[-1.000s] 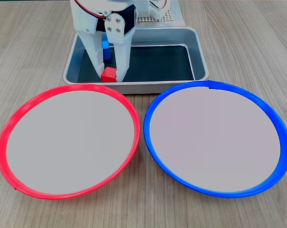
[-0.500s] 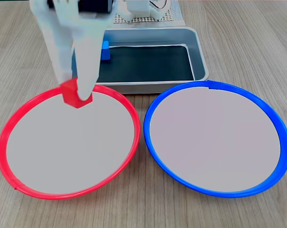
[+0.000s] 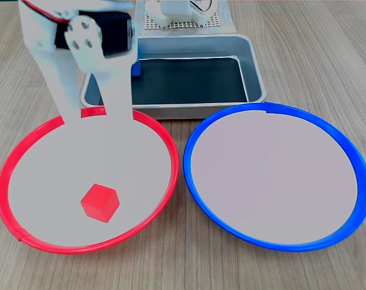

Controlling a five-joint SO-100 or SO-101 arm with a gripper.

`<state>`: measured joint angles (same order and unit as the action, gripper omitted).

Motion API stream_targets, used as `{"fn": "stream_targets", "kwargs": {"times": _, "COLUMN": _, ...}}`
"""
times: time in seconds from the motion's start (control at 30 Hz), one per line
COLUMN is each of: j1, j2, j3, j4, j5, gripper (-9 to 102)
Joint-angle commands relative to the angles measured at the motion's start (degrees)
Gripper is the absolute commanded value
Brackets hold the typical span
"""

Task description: Move two blocks tray to matching dishes

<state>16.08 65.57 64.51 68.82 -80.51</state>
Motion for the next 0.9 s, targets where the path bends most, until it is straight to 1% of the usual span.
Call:
{"fn": "stream_targets", "kwargs": {"times": 0.0, "j1": 0.62, "j2": 7.65, "j3": 1.14, "j4": 10.72, "j5": -15.56, "gripper": 0}}
{"fn": "stream_targets", "kwargs": {"times": 0.07, "j1": 1.67, "j2": 11.87, "j3": 4.57, "j4": 17.58, "j5": -27.77, "gripper": 0}}
{"fn": "stream_targets", "kwargs": {"times": 0.1, "j1": 2.11, "j2": 14.15, "j3": 7.21, "j4": 19.69, "j5": -31.90, "gripper": 0}}
{"fn": "stream_targets", "kwargs": {"times": 0.13, "j1": 2.55, "j2": 16.61, "j3": 10.46, "j4": 20.92, "j5": -35.51, "gripper": 0}}
{"fn": "stream_targets", "kwargs": {"times": 0.2, "j1": 3.16, "j2": 21.53, "j3": 18.11, "j4": 20.57, "j5": -39.02, "gripper": 0}}
{"fn": "stream_targets", "kwargs": {"times": 0.3, "j1": 5.19, "j2": 29.62, "j3": 32.26, "j4": 17.05, "j5": -41.66, "gripper": 0}}
{"fn": "stream_targets", "kwargs": {"times": 0.5, "j1": 9.49, "j2": 41.13, "j3": 51.59, "j4": 10.90, "j5": -44.38, "gripper": 3}}
{"fn": "stream_targets", "kwargs": {"times": 0.53, "j1": 9.84, "j2": 42.89, "j3": 53.61, "j4": 10.28, "j5": -44.21, "gripper": 6}}
{"fn": "stream_targets", "kwargs": {"times": 0.6, "j1": 10.55, "j2": 45.88, "j3": 56.87, "j4": 9.67, "j5": -44.30, "gripper": 16}}
{"fn": "stream_targets", "kwargs": {"times": 0.67, "j1": 10.90, "j2": 47.55, "j3": 58.45, "j4": 9.14, "j5": -44.38, "gripper": 21}}
{"fn": "stream_targets", "kwargs": {"times": 0.87, "j1": 12.13, "j2": 47.81, "j3": 62.23, "j4": 2.29, "j5": -45.79, "gripper": 20}}
